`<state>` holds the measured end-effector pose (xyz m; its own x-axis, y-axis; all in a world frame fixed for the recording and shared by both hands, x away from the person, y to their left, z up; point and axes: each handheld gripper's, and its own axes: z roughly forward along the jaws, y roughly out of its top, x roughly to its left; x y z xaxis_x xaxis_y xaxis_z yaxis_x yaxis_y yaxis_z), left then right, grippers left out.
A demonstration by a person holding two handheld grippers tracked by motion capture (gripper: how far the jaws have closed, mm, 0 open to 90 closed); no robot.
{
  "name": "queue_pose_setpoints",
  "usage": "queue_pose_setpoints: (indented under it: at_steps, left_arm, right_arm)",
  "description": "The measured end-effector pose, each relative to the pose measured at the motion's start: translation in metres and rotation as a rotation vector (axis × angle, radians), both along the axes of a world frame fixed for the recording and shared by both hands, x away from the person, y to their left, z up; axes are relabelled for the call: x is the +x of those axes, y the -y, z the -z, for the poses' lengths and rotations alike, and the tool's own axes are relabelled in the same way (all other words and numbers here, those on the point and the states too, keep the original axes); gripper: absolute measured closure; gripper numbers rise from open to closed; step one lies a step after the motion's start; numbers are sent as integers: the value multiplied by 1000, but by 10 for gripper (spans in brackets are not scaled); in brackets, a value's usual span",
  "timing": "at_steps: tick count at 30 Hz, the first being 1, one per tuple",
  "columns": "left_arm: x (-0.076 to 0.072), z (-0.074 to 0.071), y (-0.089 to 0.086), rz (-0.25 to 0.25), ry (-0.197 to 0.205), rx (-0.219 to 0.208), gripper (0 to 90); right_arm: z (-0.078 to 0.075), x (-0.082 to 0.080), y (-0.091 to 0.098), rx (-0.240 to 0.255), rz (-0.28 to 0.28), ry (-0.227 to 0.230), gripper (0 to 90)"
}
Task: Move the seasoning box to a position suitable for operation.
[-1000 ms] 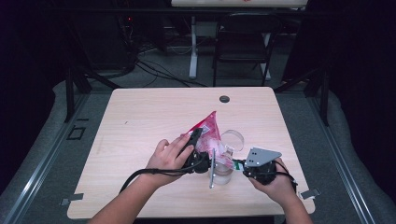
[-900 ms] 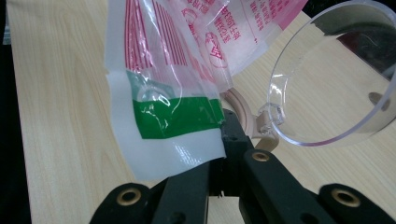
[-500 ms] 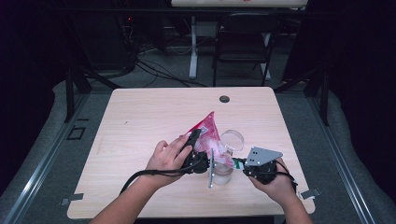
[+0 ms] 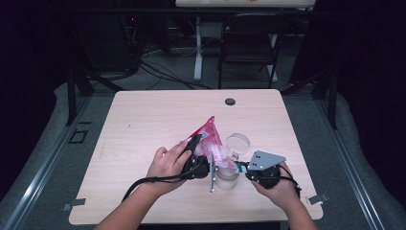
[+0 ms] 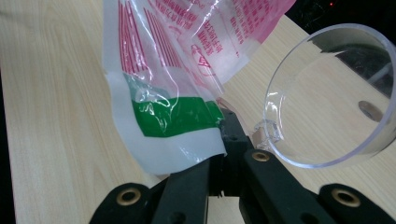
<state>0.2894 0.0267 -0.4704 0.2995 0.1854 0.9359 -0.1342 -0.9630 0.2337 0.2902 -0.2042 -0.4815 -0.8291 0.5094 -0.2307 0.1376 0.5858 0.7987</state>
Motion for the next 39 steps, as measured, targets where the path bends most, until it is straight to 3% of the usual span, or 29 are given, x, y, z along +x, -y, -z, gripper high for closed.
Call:
queue_pose_setpoints:
  at_steps: [2,9,24,35,39]
  left_arm:
    - [0,2,-1,-2,-4,-8,709]
    - [4,4,-7,-33,-64,-95,712]
    - [2,12,-12,-48,-95,-132,713]
    - [0,21,-19,-68,-135,-195,712]
    - [-1,25,-20,-73,-138,-198,712]
  right_arm:
    - [0,0,-1,3,3,5,900]
    - [-1,2,-6,7,13,16,900]
    - [-3,2,-9,28,32,36,900]
    - [-7,1,-14,36,29,52,900]
    - [-7,1,-15,42,32,56,900]
